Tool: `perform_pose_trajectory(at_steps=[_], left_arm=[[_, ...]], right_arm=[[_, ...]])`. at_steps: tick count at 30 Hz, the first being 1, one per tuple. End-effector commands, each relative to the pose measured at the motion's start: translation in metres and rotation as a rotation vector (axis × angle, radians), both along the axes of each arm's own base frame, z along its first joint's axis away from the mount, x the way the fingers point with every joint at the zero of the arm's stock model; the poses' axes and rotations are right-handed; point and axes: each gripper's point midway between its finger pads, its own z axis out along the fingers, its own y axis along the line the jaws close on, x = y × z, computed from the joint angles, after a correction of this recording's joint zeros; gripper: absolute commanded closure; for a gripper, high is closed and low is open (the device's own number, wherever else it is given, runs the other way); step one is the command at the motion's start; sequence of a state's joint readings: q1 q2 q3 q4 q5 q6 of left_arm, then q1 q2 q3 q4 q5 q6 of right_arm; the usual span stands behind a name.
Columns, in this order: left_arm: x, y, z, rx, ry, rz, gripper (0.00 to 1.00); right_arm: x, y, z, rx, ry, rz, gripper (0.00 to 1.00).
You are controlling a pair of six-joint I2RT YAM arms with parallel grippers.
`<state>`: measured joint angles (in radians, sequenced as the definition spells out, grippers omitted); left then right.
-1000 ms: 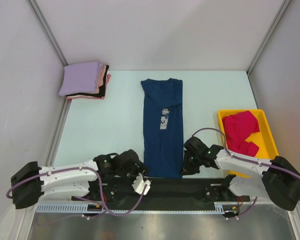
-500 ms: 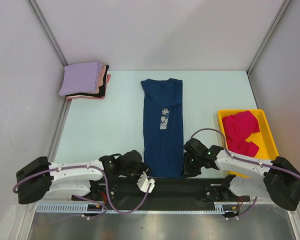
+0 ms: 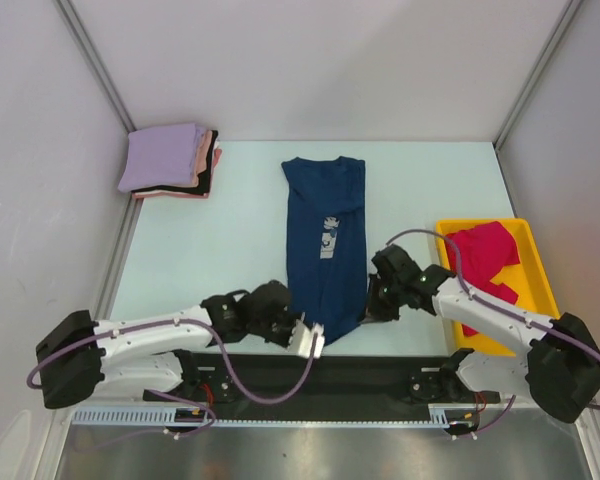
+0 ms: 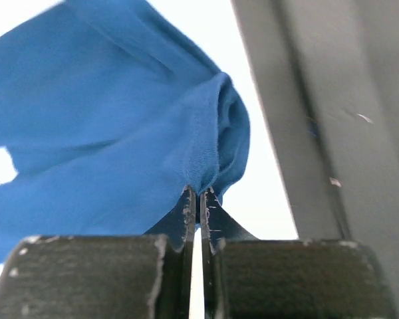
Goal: Fold and stack the t-shirts
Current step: Fold the tshirt
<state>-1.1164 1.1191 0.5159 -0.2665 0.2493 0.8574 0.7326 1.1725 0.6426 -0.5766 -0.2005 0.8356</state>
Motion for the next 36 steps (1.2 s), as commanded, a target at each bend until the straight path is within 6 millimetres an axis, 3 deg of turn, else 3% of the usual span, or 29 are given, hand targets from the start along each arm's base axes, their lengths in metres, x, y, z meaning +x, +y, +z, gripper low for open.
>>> perform_pose_trajectory(at_steps=[1, 3, 6, 8, 9, 10, 11, 12, 13, 17, 18, 19, 21, 29, 36], left_arm=[[0.019, -0.013, 0.05, -0.121, 0.171, 0.205, 1.0], [0.049, -0.009, 0.061, -0.15, 0.237, 0.333, 1.0], [0.084, 0.0, 0.061, -0.155, 0.291, 0.446, 1.0], [0.109, 0.007, 0.053, -0.136, 0.324, 0.517, 1.0], [0.125, 0.002, 0.066, -0.161, 0.311, 0.528, 1.0], [0.136, 0.009, 0.065, -0.14, 0.328, 0.56, 1.0], [0.146, 0.01, 0.048, -0.087, 0.361, 0.583, 1.0], [0.166, 0.003, 0.062, -0.105, 0.334, 0.592, 1.0], [0.174, 0.008, 0.055, -0.065, 0.356, 0.617, 1.0], [0.228, 0.004, 0.046, -0.023, 0.385, 0.712, 1.0], [0.245, -0.001, 0.055, -0.048, 0.374, 0.727, 1.0], [0.256, 0.003, 0.044, -0.039, 0.392, 0.758, 1.0], [0.274, 0.001, 0.046, -0.071, 0.378, 0.786, 1.0], [0.304, 0.002, 0.026, -0.071, 0.386, 0.853, 1.0], [0.34, -0.009, 0.04, -0.155, 0.369, 0.913, 1.0]], right_arm=[[0.045, 0.003, 0.033, 0.032, -0.101, -0.004, 1.0], [0.071, 0.005, 0.041, 0.031, -0.132, 0.007, 1.0], [0.114, 0.003, 0.038, 0.046, -0.173, -0.023, 1.0], [0.151, 0.006, 0.051, 0.088, -0.233, -0.051, 1.0], [0.163, 0.006, 0.041, 0.066, -0.216, -0.052, 1.0], [0.184, 0.009, 0.055, 0.061, -0.262, -0.045, 1.0], [0.196, 0.005, 0.056, 0.043, -0.275, -0.059, 1.0], [0.205, 0.004, 0.048, 0.029, -0.258, -0.062, 1.0], [0.22, 0.007, 0.06, 0.041, -0.291, -0.065, 1.0], [0.249, 0.001, 0.052, 0.033, -0.283, -0.081, 1.0], [0.255, -0.002, 0.051, 0.036, -0.281, -0.086, 1.0], [0.257, -0.002, 0.039, 0.034, -0.245, -0.083, 1.0], [0.27, -0.003, 0.041, 0.043, -0.251, -0.089, 1.0], [0.305, -0.007, 0.033, 0.013, -0.255, -0.133, 1.0], [0.324, -0.014, 0.02, -0.004, -0.242, -0.165, 1.0]])
